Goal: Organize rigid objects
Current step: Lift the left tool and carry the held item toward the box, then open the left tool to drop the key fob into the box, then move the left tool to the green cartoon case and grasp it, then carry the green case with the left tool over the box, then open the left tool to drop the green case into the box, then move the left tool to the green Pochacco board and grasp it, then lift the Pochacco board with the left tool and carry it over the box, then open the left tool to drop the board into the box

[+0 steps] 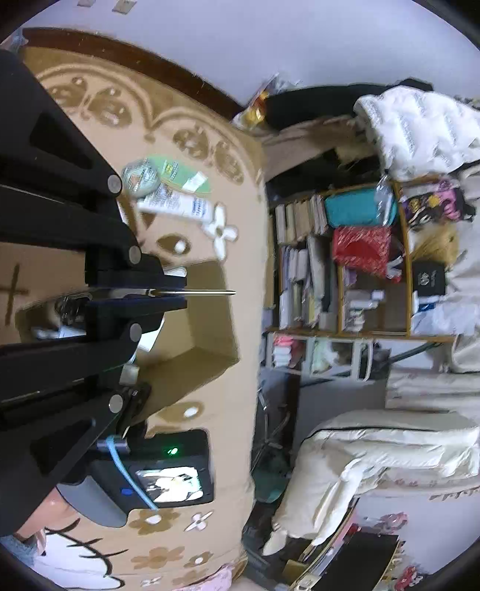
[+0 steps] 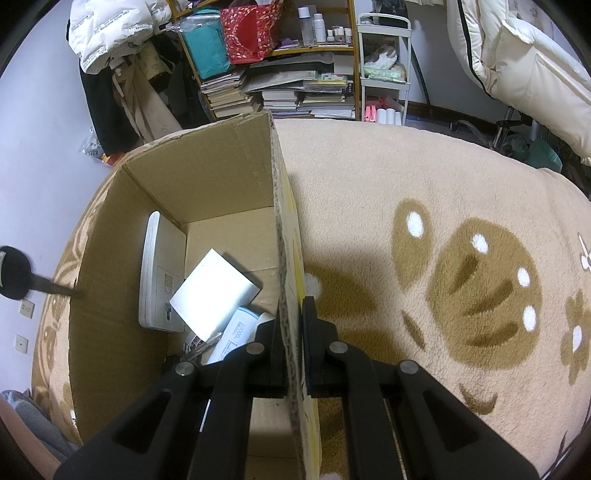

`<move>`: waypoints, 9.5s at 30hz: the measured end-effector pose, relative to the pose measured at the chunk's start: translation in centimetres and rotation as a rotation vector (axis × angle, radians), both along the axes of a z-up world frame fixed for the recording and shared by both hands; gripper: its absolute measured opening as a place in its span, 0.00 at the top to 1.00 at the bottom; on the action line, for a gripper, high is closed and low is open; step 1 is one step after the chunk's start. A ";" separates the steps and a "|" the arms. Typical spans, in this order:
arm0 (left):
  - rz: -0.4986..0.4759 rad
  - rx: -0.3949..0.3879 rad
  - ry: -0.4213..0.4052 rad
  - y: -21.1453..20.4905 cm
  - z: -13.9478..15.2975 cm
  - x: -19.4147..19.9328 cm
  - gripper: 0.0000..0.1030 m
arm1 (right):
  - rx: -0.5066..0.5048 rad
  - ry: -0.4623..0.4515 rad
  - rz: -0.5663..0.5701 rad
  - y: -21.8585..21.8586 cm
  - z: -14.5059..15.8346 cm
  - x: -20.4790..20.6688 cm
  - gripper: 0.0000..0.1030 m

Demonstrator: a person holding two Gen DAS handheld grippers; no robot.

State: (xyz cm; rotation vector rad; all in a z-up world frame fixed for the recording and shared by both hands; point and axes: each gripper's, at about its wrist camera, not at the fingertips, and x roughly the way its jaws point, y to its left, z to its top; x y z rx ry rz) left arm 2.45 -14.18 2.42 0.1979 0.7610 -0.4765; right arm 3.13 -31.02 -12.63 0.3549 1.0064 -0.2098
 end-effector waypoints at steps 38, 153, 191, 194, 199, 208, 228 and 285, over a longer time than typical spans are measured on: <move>0.172 0.103 0.137 5.1 -5.2 7.8 0.08 | -0.006 0.002 0.002 0.2 0.2 0.0 0.93; -0.048 0.120 0.061 0.2 -4.7 4.4 0.16 | 0.017 0.002 -0.003 0.1 -0.1 -0.3 0.93; 0.153 0.291 0.162 8.9 -16.8 21.8 0.05 | 0.024 -0.001 -0.004 -0.1 0.1 -0.3 0.93; 0.170 0.216 0.180 9.9 -17.1 22.2 0.05 | 0.023 -0.002 -0.003 0.0 0.1 -0.3 0.93; 0.198 0.196 0.190 11.0 -17.5 23.0 0.05 | 0.023 -0.001 -0.003 -0.1 0.1 -0.3 0.93; 0.201 0.218 0.205 11.4 -18.9 24.0 0.05 | 0.024 -0.001 -0.004 -0.1 0.1 -0.3 0.93; 0.170 0.153 0.244 11.4 -19.1 23.1 0.47 | 0.020 -0.002 -0.002 -0.1 0.1 -0.3 0.93; -0.181 0.256 -0.053 -3.9 -6.6 2.1 0.49 | 0.020 -0.006 -0.004 -0.2 0.2 -0.3 0.93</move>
